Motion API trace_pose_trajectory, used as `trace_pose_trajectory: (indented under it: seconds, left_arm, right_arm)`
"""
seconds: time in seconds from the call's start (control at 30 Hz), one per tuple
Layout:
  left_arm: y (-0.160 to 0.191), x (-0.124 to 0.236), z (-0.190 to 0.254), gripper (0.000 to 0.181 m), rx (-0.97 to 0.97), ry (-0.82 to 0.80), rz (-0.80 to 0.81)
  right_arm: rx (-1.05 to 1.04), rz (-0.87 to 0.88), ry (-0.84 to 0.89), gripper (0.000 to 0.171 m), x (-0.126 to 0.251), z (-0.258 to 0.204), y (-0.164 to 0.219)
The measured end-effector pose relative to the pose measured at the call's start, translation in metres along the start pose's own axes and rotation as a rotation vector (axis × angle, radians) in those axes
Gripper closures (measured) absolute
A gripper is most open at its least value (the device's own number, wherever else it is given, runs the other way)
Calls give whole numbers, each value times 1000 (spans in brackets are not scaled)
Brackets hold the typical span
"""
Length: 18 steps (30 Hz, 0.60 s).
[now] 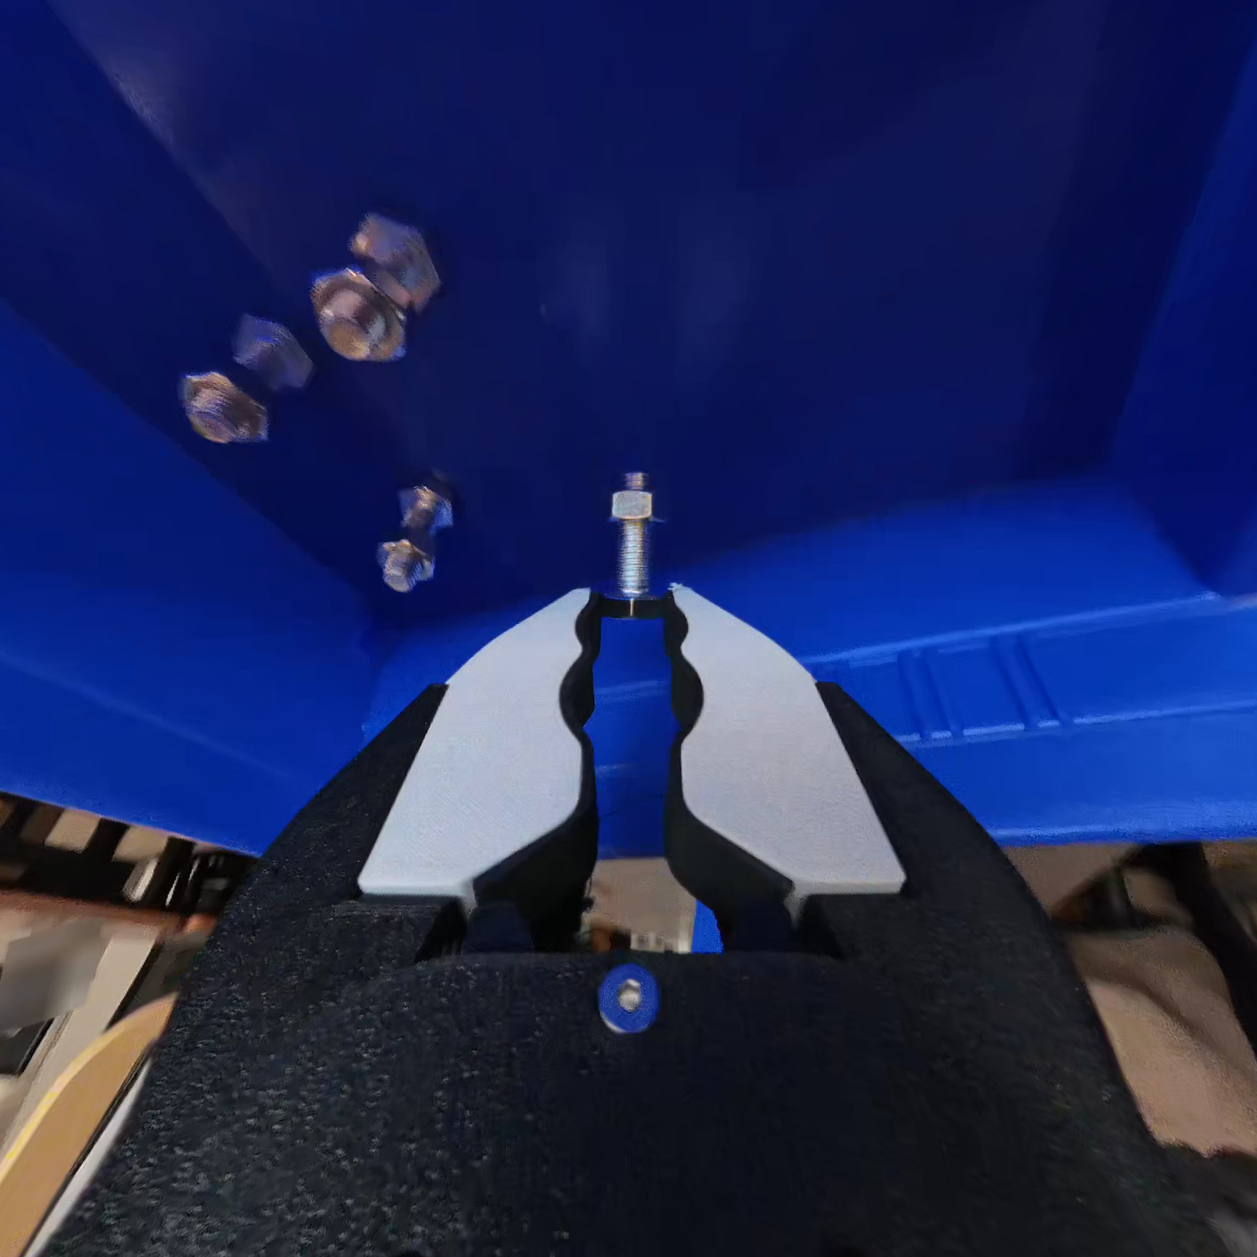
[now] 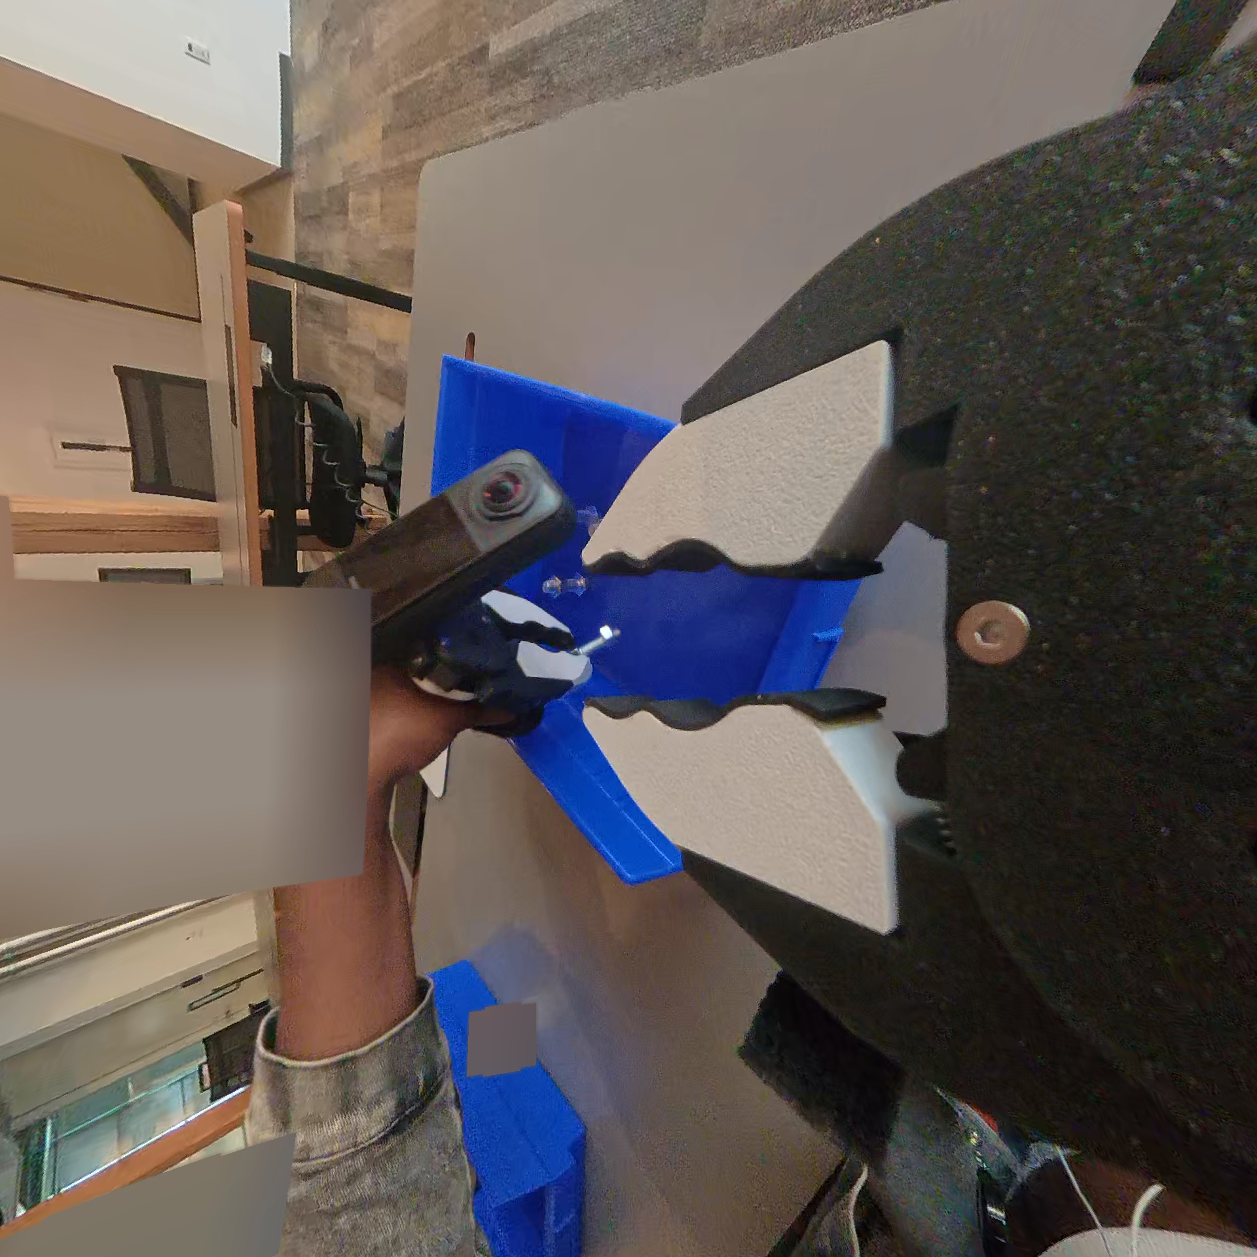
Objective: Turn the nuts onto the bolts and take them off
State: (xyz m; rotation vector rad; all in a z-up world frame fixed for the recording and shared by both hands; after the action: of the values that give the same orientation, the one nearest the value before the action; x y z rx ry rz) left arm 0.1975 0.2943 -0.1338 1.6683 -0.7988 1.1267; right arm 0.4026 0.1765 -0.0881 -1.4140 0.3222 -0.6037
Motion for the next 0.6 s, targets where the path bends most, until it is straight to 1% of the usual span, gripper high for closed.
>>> trace_pose_trajectory:
  seconds: [0.03, 0.13, 0.23, 0.4, 0.6]
  left_arm:
    - [-1, 0, 0, 164, -13, -2, -60]
    - [-9, -1, 2, 164, -38, -8, -190]
    - [-16, -5, 3, 164, -47, -10, -259]
    - [-22, -12, 3, 163, -13, 18, -361]
    - [-25, -21, 3, 164, 1, 35, -406]
  right_arm:
    - [-2, 4, 3, 138, 1, 0, 0]
    - [8, 9, 20, 138, 5, 1, -2]
    - [24, 7, 44, 138, 11, 2, -3]
    - [26, 17, 49, 138, 12, 3, -6]
    - [25, 23, 38, 138, 10, 2, -6]
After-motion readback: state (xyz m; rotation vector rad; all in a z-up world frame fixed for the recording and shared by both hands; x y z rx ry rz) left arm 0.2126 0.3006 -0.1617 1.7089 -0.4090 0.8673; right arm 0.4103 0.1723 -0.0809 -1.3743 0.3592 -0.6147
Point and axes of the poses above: each gripper's, where its closed fingertips meet, x back along the fingers, y out of its underside, z = x × y across the jaws, the point moved 10 cm from there along x, back along the fingers, and after that the axes turned 15 degrees about x, right-handed, at the moved point
